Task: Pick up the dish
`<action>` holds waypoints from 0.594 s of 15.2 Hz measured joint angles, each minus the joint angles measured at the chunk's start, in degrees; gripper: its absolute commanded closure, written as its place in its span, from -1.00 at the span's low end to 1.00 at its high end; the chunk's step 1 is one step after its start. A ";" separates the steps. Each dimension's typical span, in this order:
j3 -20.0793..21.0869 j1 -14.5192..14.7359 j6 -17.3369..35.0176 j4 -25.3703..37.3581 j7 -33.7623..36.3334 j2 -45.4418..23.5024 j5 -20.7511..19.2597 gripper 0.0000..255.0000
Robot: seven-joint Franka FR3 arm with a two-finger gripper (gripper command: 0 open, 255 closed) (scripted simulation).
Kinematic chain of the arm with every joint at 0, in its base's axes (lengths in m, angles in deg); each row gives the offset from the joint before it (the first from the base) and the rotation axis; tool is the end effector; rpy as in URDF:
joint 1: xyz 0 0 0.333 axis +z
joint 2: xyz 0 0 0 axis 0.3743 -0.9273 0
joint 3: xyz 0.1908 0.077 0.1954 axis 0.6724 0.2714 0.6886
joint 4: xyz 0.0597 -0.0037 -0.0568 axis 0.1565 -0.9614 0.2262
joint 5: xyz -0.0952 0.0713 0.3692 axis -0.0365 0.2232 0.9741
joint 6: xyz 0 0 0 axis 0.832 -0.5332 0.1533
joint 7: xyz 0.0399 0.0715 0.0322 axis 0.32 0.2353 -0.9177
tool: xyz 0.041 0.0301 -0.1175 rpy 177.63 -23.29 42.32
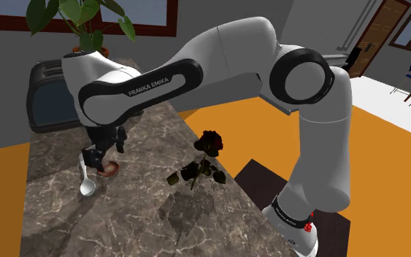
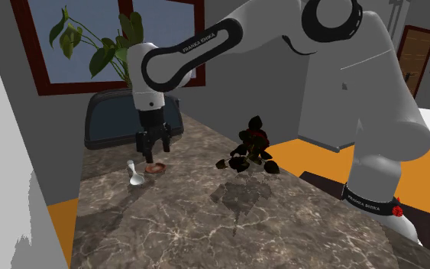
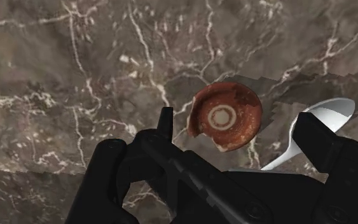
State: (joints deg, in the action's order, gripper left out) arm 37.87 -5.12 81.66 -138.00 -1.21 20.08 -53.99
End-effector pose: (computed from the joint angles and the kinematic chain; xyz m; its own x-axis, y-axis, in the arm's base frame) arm 0.5348 0.3609 0.3139 0.9239 0.3718 -0.0903 0.3713 -0.9282 -0.0239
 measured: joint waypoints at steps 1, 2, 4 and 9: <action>-0.06 0.20 0.41 0.18 0.14 -0.66 -0.22 -1.00; -0.13 0.26 0.80 0.18 0.14 -1.09 -0.36 -1.00; -0.22 0.46 1.96 -0.28 0.40 -1.84 -0.63 -1.00; -0.47 0.55 4.20 -1.45 0.56 -2.96 -1.05 1.00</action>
State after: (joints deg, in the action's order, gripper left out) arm 37.41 -4.57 85.86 -139.45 -0.64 17.12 -55.05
